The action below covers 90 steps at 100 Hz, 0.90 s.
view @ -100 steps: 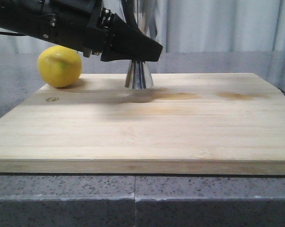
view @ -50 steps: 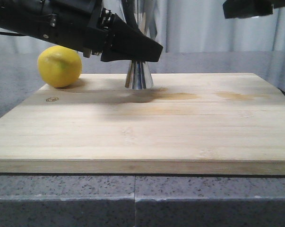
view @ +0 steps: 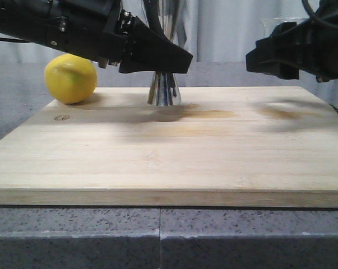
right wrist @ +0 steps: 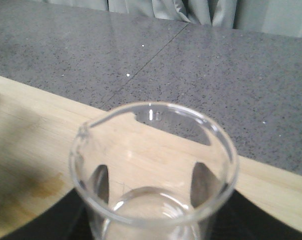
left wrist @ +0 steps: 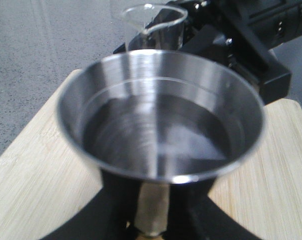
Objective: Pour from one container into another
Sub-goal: 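Tilt the beaker upright and carry it back toward its spot, then set the beaker on the board, open the right gripper, withdraw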
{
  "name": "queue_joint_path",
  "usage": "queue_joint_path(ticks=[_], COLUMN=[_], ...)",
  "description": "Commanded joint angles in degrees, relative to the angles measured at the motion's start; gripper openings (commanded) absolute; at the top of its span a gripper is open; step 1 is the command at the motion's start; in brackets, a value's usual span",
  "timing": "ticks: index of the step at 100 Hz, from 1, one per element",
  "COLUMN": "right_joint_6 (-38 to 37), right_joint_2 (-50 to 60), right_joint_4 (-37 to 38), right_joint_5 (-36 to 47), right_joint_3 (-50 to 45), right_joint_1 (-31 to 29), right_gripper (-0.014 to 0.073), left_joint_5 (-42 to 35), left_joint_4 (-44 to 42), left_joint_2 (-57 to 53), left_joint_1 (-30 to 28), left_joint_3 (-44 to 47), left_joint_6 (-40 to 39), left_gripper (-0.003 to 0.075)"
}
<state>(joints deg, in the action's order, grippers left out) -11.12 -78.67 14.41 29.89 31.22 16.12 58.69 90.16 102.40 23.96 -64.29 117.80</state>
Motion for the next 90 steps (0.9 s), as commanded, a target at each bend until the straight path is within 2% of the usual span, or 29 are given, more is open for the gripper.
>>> queue_joint_path(ticks=[1,18,56,71,78,90], right_joint_6=[0.1,0.1,1.1,1.1,1.1,1.1], right_joint_2=[-1.0,-3.7,-9.0,-9.4,-9.4,-9.4], right_joint_4=[-1.1,-0.8,1.0,1.0,1.0,1.0], right_joint_5=[7.3,9.5,15.4,15.0,15.0,14.9], right_joint_3=[1.3,1.3,1.3,1.3,1.3,1.3], right_joint_1=[-1.1,-3.6,-4.0,-4.0,-4.0,-4.0], right_gripper=[0.028,0.028,0.028,0.0287,0.0334,0.0478], left_joint_5=[3.2,3.2,3.0,3.0,3.0,3.0], left_joint_4=[4.0,4.0,4.0,4.0,4.0,4.0], left_joint_2=[-3.0,-3.0,-3.0,-3.0,-3.0,-3.0], left_joint_1=[-0.2,-0.2,-0.2,-0.2,-0.2,-0.2], left_joint_3=[-1.7,-1.7,-1.7,-1.7,-1.7,-1.7], left_joint_6=[-0.6,-0.6,-0.6,-0.6,-0.6,-0.6], left_gripper=[0.0093,0.0093,0.0093,0.0093,0.0093,0.0093])
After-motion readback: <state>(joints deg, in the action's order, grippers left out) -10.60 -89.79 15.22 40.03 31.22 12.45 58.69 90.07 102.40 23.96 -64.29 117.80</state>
